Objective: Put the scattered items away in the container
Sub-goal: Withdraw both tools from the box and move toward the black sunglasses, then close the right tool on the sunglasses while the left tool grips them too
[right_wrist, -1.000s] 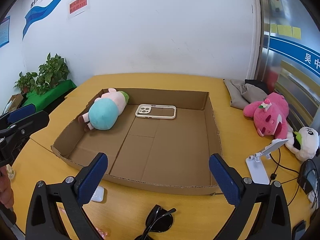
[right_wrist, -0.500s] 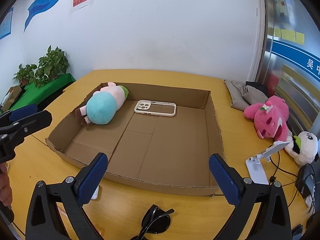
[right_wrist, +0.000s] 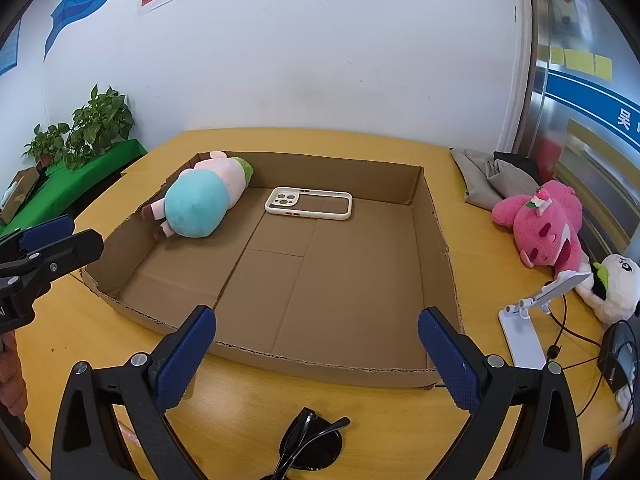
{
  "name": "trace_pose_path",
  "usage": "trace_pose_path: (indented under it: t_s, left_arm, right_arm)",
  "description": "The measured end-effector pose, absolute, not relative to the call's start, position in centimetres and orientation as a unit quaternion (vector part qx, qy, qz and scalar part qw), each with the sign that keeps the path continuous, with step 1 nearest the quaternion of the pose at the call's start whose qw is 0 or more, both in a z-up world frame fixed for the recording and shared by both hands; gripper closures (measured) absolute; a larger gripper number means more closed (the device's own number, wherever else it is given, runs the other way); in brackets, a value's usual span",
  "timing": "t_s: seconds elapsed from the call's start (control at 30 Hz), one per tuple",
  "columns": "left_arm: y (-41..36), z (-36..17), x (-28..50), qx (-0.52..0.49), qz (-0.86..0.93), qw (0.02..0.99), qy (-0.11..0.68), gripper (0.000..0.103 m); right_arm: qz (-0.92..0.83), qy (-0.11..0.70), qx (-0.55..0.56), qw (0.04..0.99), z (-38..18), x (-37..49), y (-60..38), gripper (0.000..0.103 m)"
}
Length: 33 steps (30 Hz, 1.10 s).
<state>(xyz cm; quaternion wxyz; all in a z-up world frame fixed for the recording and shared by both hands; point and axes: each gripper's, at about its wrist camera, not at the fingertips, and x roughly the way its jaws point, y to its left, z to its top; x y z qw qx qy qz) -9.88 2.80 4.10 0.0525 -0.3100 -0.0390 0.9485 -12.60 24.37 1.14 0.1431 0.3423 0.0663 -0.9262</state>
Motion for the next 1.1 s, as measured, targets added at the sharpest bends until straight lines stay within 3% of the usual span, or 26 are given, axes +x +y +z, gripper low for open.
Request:
trace_pose_path:
  t_s: [0.63,0.87,1.1]
  left_arm:
    - [3.8,3.2,-8.1,-0.321,0.943,0.077,-0.044,0.022]
    - [6.9,0.8,-5.4,-0.348,0.925,0.149,-0.027,0.022]
    - [10.4,-4.2,-3.9,-0.417,0.879,0.226,-0.049,0.022]
  right_arm:
    - [-0.922,0.048,0.356,0.147,0.4,-12.9,25.3,0.000]
    - [-0.916,0.029,0.373,0.143,-1.4,-11.4,27.4,0.000]
    - [-0.889,-0.008,0.442,0.120,-6.6,-9.6,30.4,0.000]
